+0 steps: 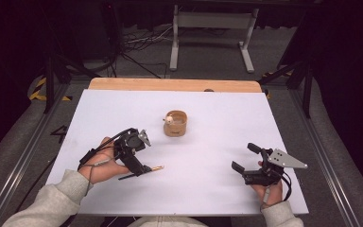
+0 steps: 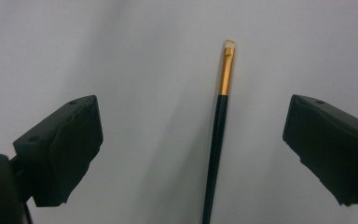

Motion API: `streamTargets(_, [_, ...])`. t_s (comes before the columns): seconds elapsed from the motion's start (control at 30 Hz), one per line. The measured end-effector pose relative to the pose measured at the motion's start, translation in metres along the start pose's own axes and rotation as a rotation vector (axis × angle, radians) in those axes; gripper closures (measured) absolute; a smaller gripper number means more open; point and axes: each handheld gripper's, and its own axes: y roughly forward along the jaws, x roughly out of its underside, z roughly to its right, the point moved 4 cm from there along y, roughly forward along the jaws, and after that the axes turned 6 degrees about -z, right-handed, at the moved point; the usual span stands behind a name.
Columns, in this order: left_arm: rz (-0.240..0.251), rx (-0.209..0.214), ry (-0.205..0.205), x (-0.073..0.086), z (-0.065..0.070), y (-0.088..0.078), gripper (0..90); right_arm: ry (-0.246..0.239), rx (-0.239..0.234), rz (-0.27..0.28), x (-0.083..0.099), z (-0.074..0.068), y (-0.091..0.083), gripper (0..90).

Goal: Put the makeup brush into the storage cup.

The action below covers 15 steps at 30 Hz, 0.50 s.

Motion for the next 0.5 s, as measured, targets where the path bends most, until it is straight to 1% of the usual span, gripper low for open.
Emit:
streamTargets(0.1, [-0.002,0.002,0.006,-0.001,0.002,0.003,7.0,0.001,0.001,-0.001,0.0,0.0,0.0,1.7])
streamTargets(0.17, [-0.008,0.003,0.018,-0.001,0.002,0.005,7.5,0.002,0.001,0.0,0.0,0.0,-0.001,1.9])
streamTargets(0.5, [-0.032,0.013,0.029,-0.001,0.004,0.014,9.7,-0.001,-0.003,-0.007,0.0,0.0,0.0,2.1])
